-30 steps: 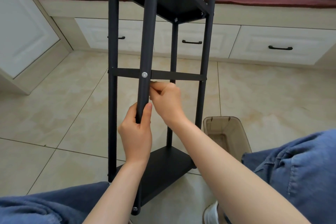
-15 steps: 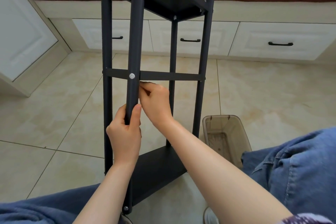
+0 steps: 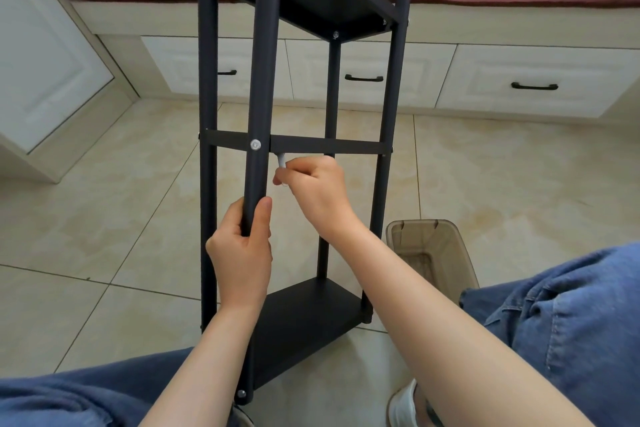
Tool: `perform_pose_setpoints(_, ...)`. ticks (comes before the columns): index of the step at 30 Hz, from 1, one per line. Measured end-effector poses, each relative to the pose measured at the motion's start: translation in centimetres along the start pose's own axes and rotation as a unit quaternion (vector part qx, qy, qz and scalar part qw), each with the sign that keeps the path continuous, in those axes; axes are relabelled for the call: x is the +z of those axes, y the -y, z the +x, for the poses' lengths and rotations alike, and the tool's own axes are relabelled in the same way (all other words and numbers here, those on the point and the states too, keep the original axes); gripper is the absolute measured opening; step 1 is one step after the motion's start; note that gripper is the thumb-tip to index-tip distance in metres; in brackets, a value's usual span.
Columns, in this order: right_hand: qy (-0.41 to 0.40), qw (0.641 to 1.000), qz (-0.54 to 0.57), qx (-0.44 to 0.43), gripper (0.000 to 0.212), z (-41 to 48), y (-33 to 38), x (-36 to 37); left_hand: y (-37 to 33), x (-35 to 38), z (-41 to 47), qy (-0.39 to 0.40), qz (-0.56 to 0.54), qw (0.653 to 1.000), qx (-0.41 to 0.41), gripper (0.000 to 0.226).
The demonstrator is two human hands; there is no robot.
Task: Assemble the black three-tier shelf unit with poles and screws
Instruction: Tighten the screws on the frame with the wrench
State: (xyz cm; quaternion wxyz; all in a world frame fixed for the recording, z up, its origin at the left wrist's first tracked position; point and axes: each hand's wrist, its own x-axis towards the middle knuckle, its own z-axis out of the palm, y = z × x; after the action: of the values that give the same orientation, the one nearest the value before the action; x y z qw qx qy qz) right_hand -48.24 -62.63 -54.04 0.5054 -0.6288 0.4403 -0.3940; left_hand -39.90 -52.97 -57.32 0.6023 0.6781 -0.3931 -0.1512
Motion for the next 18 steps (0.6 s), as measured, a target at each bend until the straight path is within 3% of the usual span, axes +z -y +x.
perform_pose_setpoints(18,-0.053,0.989,-0.090,-0.103,0.028,-0.2,0.3,0.6,0.0,0.1,0.0,0.007,-0.009,1.000,-0.003,0.031)
